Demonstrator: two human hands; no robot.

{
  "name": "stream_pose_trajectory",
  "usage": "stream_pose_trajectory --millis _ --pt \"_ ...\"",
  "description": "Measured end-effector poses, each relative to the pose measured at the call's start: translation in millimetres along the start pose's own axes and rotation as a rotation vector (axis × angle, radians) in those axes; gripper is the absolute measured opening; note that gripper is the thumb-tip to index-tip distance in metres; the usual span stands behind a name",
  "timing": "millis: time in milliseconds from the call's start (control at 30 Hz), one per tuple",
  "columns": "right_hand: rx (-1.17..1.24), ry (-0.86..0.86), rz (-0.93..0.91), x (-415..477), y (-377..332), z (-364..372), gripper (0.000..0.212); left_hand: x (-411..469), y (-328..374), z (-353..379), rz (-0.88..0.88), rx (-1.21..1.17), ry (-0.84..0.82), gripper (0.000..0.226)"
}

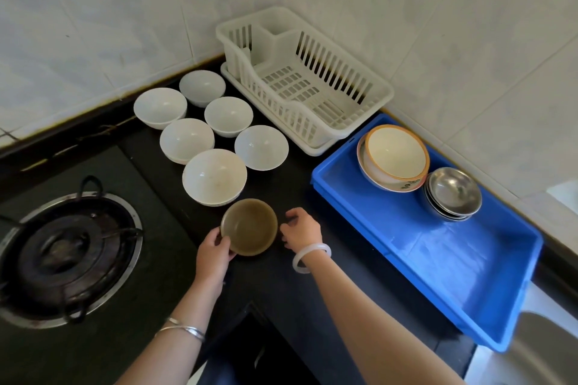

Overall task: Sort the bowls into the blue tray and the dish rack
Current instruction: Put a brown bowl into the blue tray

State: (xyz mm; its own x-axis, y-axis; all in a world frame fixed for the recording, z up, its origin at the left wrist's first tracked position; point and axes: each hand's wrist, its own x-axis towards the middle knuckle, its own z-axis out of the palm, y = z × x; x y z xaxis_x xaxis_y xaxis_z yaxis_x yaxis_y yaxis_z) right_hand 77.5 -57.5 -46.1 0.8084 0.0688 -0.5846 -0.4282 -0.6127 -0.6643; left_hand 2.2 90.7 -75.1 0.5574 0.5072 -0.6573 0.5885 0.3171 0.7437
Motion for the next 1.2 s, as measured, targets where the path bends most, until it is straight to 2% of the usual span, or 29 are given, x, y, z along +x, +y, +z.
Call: stream_pose_trajectory --millis 100,167,367,500,600,733,933,1067,1200 --pt "0.259 -0.158 0.092 -2 2 -1 0.031 0 1 1 -0.011 -0.004 0.006 0.042" --pt "0.3 -0.197 0.087 -3 3 1 0.03 0 1 3 0.0 0.005 0.009 0.041" --pt "0.362 -0.152 0.03 -9 5 -4 0.023 -5 9 10 0.041 0.021 -0.001 0.042" --pt "0.48 -0.016 -0.003 -15 10 -28 0.019 -16 29 31 0.11 0.007 -0.094 0.041" --pt "0.582 0.1 -0.002 -21 18 -58 0.02 -31 51 60 0.166 -0.02 -0.226 0.029" --pt "0.698 0.243 0.004 -31 36 -106 0.026 -55 71 111 0.258 0.077 -0.453 0.012" --pt "0.85 0.531 0.057 -50 85 -174 0.028 -94 70 207 0.288 0.24 -0.719 0.012" --pt "0.96 0.721 0.144 -58 127 -204 0.024 -126 54 266 0.197 0.367 -0.841 0.022" --pt "1.077 0.842 0.263 -59 164 -226 0.033 -150 33 314 0.051 0.457 -0.934 0.039"
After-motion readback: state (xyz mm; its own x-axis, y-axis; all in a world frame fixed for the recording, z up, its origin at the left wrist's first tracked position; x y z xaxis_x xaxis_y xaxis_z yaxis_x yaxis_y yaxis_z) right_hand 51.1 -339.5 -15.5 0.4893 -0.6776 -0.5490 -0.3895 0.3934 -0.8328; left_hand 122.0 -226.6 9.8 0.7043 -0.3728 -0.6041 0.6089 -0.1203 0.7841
